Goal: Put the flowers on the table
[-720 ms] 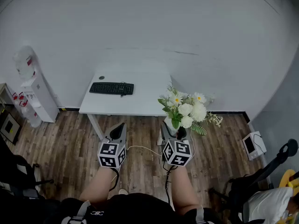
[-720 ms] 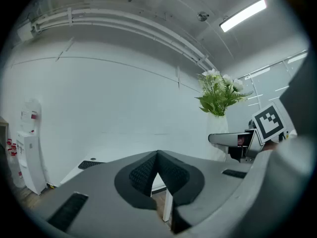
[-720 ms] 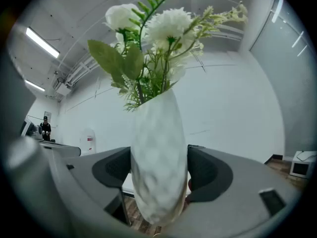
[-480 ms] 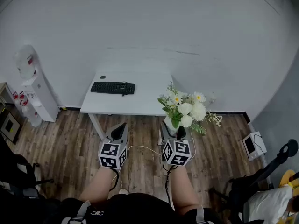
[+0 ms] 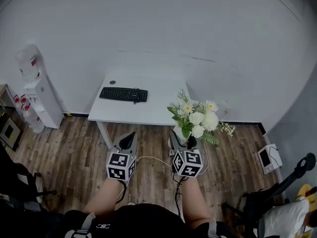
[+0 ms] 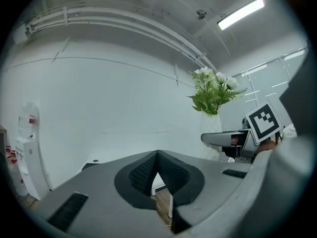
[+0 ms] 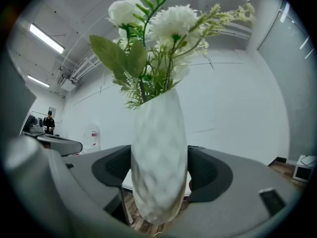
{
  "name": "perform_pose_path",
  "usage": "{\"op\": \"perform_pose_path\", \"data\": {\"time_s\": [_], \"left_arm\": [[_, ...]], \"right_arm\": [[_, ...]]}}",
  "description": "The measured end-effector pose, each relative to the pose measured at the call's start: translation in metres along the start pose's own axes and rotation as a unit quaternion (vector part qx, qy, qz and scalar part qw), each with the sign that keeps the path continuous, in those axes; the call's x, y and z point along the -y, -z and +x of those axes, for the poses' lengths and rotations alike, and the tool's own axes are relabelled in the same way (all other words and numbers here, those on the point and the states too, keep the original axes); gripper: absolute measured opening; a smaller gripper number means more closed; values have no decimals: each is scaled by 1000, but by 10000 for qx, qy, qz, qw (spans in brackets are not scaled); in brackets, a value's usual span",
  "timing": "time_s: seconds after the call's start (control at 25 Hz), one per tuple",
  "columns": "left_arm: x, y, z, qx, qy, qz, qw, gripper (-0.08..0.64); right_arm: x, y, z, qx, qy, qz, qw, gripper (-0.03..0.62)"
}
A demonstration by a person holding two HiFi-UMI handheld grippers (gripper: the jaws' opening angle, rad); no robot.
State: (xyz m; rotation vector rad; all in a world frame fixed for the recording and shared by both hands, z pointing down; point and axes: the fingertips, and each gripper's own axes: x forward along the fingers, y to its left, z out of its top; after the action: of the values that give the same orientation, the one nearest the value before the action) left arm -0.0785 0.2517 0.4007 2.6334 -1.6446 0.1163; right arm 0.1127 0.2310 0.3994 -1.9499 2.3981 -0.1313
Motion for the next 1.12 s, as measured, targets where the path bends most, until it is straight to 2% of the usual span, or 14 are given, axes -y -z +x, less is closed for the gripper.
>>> {"op": "perform_pose_path", "data": {"time_s": [0.16,0.32,0.52,0.76,1.12], "left_arm": [[-53,0,-3,33,93,116,9999,2],[-85,6,-3,62,193,150,9997,2],[-120,16,1,27,281,-49,9996,2],[-137,19,3,59,306,-101,9995,2],[-158,21,25,125,173,165,9996,2]], "right_arm": [[-45,7,33,-38,50,28,10000,360],[-69,14,50,32,144,38,9999,360],[-92,17,66,81,266,-30,9996,360],[-97,15,74,105,375,-226,9990,360],[-96,18,112,170,307,-254,9991,360]]}}
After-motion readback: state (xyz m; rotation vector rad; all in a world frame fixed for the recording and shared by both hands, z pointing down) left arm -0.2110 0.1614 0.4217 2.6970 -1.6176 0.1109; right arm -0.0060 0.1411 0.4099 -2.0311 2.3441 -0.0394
